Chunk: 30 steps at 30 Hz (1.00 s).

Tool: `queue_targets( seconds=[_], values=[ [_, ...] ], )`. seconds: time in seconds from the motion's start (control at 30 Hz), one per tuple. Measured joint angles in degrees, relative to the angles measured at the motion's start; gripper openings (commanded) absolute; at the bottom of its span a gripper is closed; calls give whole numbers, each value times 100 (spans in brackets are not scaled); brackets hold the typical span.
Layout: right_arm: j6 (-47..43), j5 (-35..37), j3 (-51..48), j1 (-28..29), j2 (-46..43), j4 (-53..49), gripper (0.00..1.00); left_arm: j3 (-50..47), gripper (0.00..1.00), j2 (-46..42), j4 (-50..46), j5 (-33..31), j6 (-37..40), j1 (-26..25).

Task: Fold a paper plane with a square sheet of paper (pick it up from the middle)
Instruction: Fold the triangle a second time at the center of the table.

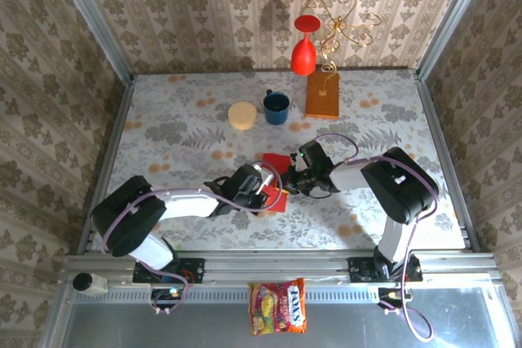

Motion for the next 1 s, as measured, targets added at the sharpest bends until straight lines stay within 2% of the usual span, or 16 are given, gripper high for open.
queue_targets(
  seconds=[0.5, 0.73, 0.9, 1.0],
  values=[
    [0, -9, -2, -11, 2, 2, 0, -450, 0, -450, -2, -734, -737, -280],
    [0, -28, -31, -31, 2, 52, 0, -673, 0, -1126, -614, -992, -894, -341],
    [0, -44, -50, -39, 2, 92, 0, -509, 0, -1333, -597, -752, -713, -431],
    [0, -44, -50, -42, 2, 92, 0, -363, 0, -1224, -361, -345, -540, -435]
  ],
)
